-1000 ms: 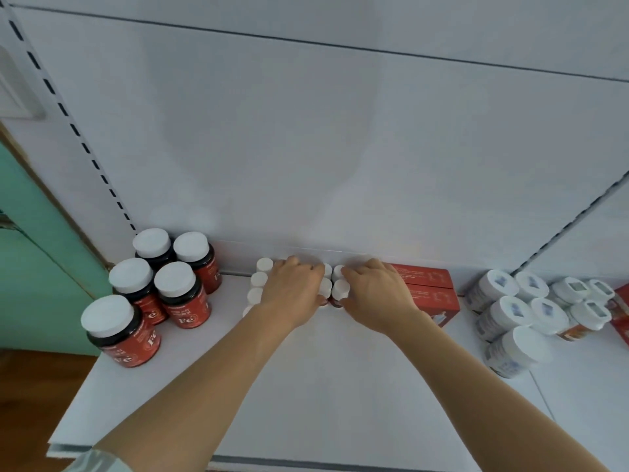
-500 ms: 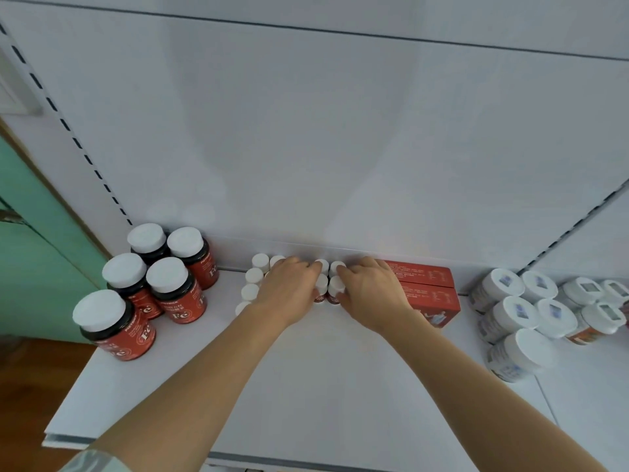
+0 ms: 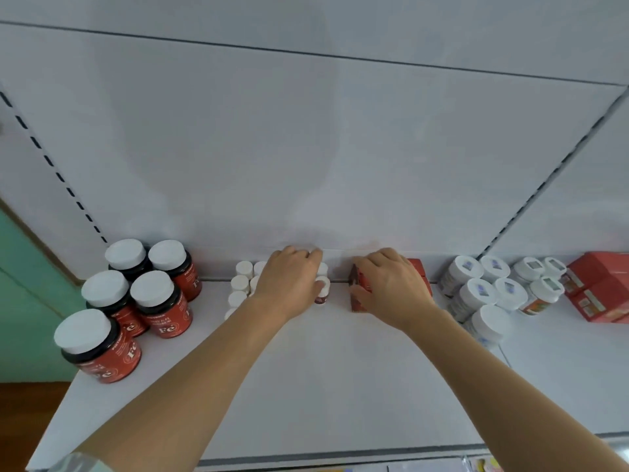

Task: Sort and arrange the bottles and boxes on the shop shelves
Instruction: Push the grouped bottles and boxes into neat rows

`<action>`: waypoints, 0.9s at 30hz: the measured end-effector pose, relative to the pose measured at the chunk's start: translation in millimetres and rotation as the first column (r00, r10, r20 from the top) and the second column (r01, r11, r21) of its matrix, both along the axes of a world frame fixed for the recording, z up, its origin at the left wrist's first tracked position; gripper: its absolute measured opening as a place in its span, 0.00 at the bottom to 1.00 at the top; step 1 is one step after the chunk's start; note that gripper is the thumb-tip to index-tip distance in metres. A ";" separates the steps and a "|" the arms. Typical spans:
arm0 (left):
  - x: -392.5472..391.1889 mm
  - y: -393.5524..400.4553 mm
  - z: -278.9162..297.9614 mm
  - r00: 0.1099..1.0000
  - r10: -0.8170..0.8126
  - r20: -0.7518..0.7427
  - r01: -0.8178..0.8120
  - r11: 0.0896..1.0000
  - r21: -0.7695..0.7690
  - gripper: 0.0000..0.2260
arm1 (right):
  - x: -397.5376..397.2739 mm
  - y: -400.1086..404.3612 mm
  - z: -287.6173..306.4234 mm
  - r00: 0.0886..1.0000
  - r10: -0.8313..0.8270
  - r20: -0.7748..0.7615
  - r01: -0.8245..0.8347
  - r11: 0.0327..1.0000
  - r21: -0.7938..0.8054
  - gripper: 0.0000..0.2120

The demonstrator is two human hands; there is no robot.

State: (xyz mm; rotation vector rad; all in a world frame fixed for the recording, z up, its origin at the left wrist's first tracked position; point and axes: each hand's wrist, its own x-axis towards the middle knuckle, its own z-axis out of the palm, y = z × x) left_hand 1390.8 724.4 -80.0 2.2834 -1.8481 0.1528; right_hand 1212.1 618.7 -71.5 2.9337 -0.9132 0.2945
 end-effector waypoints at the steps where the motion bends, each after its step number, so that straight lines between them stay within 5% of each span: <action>1: -6.5 -2.6 2.3 1.000 -0.021 -0.007 0.021 1.000 -0.018 0.19 | -9.4 -1.3 3.2 0.999 -0.035 0.002 0.035 0.999 0.005 0.19; 10: -71.0 -29.2 -3.5 0.990 -0.083 -0.113 0.087 0.996 0.034 0.28 | -74.4 -28.7 9.7 0.967 -0.220 -0.133 0.224 0.975 0.015 0.31; 16: -89.0 -46.3 -9.4 0.998 0.059 -0.035 -0.054 0.989 0.140 0.26 | -81.1 -48.7 -0.7 0.956 -0.131 -0.260 0.138 0.990 0.008 0.31; 27: -102.3 -53.6 -13.0 0.982 0.175 -0.074 -0.163 0.977 0.137 0.21 | -86.2 -73.8 -10.3 0.983 0.002 -0.182 0.010 0.998 0.065 0.28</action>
